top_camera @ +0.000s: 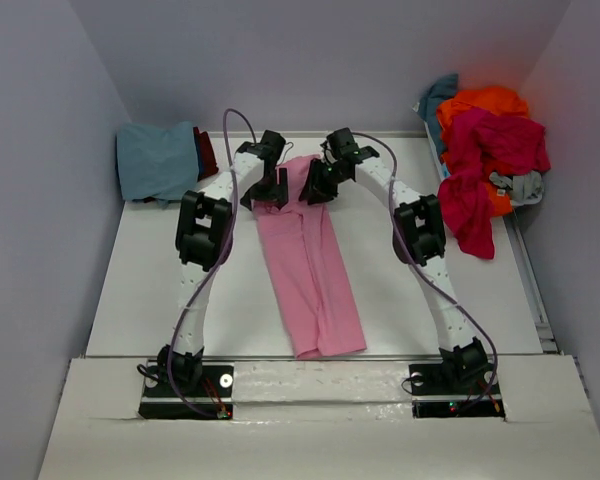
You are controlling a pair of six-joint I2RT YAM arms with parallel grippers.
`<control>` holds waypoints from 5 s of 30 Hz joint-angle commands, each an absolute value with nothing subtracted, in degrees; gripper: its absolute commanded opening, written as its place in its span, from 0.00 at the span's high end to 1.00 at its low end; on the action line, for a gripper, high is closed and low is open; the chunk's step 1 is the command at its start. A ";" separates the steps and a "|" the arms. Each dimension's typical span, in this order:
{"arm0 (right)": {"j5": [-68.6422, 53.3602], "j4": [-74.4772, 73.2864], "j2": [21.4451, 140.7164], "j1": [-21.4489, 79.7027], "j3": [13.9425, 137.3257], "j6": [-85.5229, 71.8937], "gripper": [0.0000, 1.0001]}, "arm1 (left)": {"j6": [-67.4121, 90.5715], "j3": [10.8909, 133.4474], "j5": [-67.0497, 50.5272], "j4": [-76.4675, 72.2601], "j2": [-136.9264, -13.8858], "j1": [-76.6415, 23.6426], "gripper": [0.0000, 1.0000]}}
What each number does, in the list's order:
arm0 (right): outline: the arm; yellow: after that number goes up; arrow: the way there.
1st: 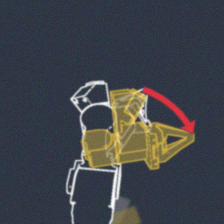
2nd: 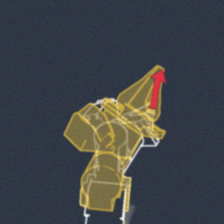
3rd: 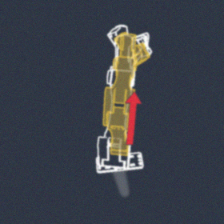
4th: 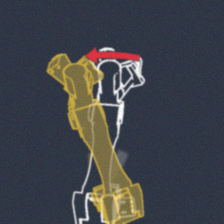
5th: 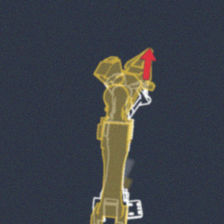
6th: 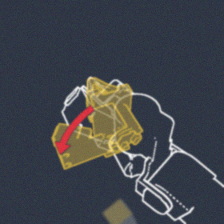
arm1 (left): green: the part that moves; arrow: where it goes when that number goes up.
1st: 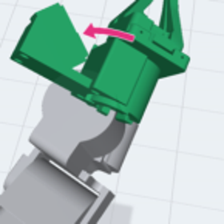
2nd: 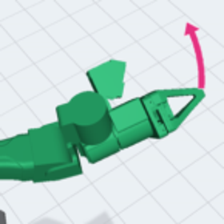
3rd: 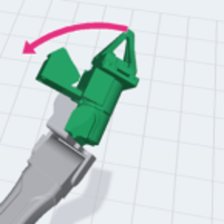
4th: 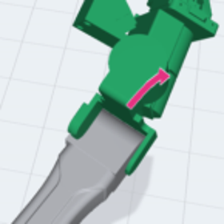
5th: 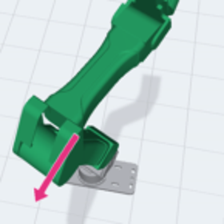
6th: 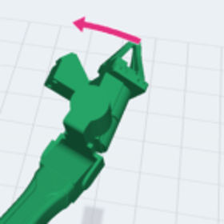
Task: Fold and stack the t-shirts
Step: Fold the tshirt
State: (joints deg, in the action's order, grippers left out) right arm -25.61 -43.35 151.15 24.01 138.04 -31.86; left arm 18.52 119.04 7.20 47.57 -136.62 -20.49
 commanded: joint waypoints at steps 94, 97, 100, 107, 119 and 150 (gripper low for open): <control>-16.96 -44.47 88.16 34.52 57.76 -34.45 0.43 | 41.04 50.45 11.34 33.22 -82.54 -48.33 0.10; -17.40 -43.51 87.37 36.91 55.99 -36.38 0.43 | 42.27 48.61 10.64 33.31 -81.22 -50.53 0.10; -19.41 -41.23 86.58 39.54 52.57 -38.92 0.43 | 43.59 46.24 9.32 32.26 -80.86 -52.99 0.10; -19.60 -38.15 86.57 44.12 50.36 -43.33 0.43 | 47.63 43.25 6.77 30.68 -79.98 -58.27 0.09; -18.99 -37.35 83.24 48.25 45.18 -48.34 0.43 | 47.99 41.04 3.78 27.34 -80.59 -60.46 0.09; -23.20 -30.50 83.68 49.31 40.61 -50.01 0.48 | 54.66 34.11 1.14 26.63 -79.46 -64.51 0.11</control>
